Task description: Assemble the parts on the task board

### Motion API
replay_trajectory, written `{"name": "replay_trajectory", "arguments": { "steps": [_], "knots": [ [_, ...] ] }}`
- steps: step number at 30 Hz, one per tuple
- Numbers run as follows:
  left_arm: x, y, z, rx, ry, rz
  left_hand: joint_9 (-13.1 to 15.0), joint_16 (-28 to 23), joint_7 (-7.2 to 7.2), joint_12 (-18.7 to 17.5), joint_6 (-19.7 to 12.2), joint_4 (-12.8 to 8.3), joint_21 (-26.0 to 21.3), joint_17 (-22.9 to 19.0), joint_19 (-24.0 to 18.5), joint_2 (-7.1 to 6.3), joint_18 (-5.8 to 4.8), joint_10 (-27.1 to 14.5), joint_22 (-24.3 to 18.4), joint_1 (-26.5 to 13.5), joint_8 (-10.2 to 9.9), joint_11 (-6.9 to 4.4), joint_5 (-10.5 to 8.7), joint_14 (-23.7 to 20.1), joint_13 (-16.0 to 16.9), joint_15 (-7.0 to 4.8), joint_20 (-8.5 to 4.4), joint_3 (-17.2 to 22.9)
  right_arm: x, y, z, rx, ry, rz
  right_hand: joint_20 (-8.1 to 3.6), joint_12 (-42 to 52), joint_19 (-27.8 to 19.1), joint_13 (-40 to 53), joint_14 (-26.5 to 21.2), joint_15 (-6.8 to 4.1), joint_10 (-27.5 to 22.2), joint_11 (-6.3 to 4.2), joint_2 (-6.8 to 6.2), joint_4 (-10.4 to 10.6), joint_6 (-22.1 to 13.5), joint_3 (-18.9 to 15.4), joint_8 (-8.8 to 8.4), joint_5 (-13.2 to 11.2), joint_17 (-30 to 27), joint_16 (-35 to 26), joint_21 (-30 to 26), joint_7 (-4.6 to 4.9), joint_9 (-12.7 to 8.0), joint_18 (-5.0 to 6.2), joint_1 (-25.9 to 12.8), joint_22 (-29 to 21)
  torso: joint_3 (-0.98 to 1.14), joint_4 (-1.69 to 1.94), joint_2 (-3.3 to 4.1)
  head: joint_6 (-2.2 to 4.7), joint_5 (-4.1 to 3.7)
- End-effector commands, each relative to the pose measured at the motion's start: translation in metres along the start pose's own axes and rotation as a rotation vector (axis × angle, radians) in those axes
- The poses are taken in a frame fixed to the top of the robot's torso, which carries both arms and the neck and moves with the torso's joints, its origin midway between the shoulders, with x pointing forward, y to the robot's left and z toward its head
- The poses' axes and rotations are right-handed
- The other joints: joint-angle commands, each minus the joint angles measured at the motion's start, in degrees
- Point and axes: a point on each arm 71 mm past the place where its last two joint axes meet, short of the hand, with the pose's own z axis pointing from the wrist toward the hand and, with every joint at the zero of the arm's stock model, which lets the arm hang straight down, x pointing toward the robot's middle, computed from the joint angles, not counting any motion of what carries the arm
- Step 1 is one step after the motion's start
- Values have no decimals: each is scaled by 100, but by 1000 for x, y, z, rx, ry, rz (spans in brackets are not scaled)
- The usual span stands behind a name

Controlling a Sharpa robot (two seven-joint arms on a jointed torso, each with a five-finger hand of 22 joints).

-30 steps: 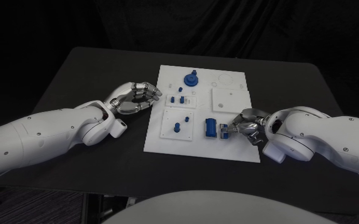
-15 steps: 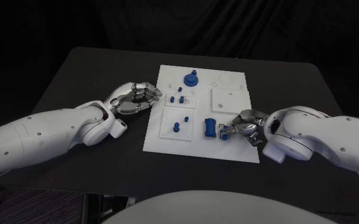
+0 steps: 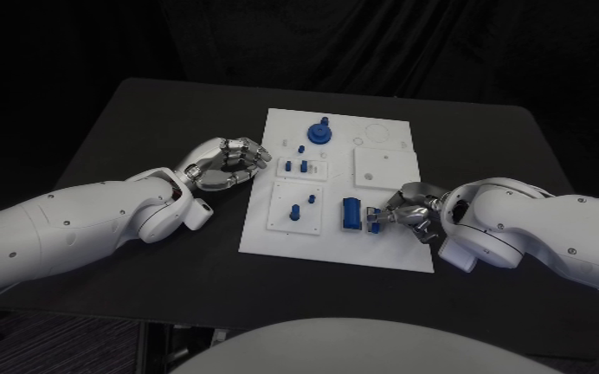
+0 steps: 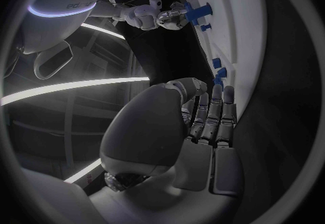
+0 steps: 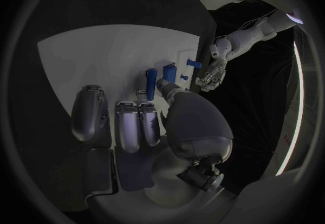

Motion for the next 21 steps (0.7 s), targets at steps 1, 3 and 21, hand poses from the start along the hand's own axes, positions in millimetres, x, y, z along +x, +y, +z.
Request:
{"name": "replay_trajectory", "arguments": {
  "steps": [1,3,21],
  "knots": [
    [2,-2,0,26,11,-11,-6,37,30,-37,7,-31,31,-12,-16,41,-64,6,143,-26,18,47,46,10,-10,39,40,11,-1,1,-1,-23,-34,-5,39,15,16,1509,506,23,608,25,-20,70,3,-16,83,-6,992,-23,-23,-16,41,31,-75,996,1,1,-1,-1,11],
    [2,-1,0,25,11,-12,-6,37,30,-37,7,-31,31,-12,-16,41,-64,6,143,-26,18,47,46,10,-10,39,40,11,-2,2,-1,-30,-47,-13,34,15,15,1509,507,15,608,14,-32,91,5,-33,149,-5,999,-21,-26,-29,86,32,-75,995,2,0,-2,-1,14],
    [3,0,0,18,15,-16,-7,42,33,-42,2,-29,35,-13,-18,45,-65,5,143,-34,17,49,50,16,-15,45,46,10,-1,3,-3,-42,-58,-54,-46,15,23,1509,512,-76,608,-92,-109,327,-244,-177,1052,1,1017,-16,-19,-151,841,31,-36,999,6,-2,-6,-1,32]
  ]
}}
